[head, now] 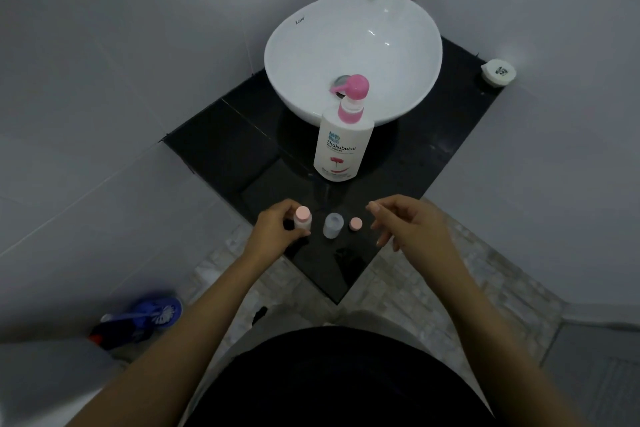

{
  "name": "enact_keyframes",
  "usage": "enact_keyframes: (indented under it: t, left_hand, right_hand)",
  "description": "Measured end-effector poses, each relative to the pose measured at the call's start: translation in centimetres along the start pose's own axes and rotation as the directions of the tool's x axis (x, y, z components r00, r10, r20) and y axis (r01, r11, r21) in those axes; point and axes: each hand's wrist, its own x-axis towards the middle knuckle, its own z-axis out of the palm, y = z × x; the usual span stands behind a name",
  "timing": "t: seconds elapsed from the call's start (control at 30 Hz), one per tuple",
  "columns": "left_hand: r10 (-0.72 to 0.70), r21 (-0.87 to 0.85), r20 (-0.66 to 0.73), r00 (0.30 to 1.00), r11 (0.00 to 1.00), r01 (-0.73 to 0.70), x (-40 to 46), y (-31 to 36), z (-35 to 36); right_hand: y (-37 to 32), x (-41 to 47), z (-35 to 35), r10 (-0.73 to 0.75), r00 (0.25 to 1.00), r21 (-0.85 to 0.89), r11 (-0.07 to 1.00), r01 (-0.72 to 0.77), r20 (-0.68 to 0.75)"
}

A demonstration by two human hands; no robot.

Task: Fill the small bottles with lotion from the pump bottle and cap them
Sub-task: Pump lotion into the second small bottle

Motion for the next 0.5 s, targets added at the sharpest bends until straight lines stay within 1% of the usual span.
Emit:
enact_keyframes:
  t: [0.07, 0.13, 0.33, 0.5]
  left_hand:
    - [0.001, 0.031, 0.007, 1.0, 1.0, -0.001, 0.2, -0.2, 0.0]
    - [0.029, 0.097, -0.019, 0.999, 0.995, -0.027, 0.2, -0.2, 0.0]
    - [0.216, 0.238, -0.06, 0.974, 0.951, -0.197, 0.3, 1.5, 0.2]
    - [0.209, 0.304, -0.013, 0.978, 0.933, -0.195, 0.7, 2.5, 1.0]
  right_hand:
    - [0.0, 0.1, 0.1, 0.0, 1.0, -0.003, 1.0, 0.0, 0.006]
    - [0.0, 0.1, 0.0, -0.001, 1.0, 0.002, 1.0, 0.001, 0.011]
    - [0.0, 0.3, 0.1, -0.004, 1.0, 0.015, 1.0, 0.004, 0.011]
    - [-0.1, 0.2, 0.1, -0.008, 1.0, 0.031, 0.999, 0.008, 0.011]
